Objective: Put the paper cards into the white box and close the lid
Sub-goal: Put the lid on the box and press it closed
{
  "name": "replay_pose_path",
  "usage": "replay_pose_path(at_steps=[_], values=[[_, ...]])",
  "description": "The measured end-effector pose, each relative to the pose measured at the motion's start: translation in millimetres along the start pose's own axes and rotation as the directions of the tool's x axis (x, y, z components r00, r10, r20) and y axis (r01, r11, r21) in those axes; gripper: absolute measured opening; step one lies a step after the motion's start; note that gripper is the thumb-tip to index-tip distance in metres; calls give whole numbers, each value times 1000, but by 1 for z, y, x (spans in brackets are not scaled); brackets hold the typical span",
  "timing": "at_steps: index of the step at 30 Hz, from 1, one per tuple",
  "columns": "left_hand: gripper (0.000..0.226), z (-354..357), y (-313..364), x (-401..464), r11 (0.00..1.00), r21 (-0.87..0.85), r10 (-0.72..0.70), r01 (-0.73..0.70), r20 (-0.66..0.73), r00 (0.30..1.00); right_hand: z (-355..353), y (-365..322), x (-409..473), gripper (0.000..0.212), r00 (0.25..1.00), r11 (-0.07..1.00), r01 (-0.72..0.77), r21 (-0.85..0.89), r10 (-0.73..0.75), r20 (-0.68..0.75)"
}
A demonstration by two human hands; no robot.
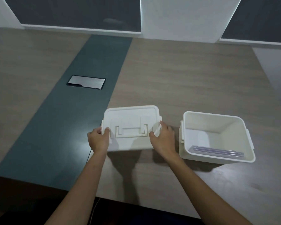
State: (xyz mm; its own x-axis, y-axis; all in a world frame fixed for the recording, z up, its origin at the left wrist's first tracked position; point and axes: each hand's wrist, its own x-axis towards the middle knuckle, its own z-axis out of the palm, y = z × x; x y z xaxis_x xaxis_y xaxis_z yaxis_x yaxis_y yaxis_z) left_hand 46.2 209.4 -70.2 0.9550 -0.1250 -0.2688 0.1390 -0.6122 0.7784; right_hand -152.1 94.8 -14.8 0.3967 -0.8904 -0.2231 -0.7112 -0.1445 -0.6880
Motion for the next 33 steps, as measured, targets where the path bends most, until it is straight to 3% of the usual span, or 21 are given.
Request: replay_pose_path(at_steps=[6, 11, 15, 22, 28, 33], values=[[20, -9, 41, -9, 980, -199, 15, -28, -67, 998, -39, -19, 5, 62, 990, 992, 121, 28, -118, -83], [15, 13, 75, -51, 959, -260, 105, -109, -29, 994, -90, 5, 10, 42, 971, 991, 91, 94, -67, -229], [17, 47, 86, -91, 959, -235, 172, -157, 44, 984, -132, 41, 10, 39, 947, 993, 37, 114, 1, -322], [22, 118, 86, -182, 963, -132, 257, -234, 196, 946, -200, 139, -4, 52, 892, 994, -76, 77, 102, -440], [24, 153, 87, -228, 957, -37, 286, -286, 253, 924, -228, 199, -2, 50, 884, 987, -140, 83, 162, -438], [23, 167, 90, -239, 945, 35, 312, -326, 212, 926, -226, 225, 6, 47, 910, 986, -138, 96, 165, -382]])
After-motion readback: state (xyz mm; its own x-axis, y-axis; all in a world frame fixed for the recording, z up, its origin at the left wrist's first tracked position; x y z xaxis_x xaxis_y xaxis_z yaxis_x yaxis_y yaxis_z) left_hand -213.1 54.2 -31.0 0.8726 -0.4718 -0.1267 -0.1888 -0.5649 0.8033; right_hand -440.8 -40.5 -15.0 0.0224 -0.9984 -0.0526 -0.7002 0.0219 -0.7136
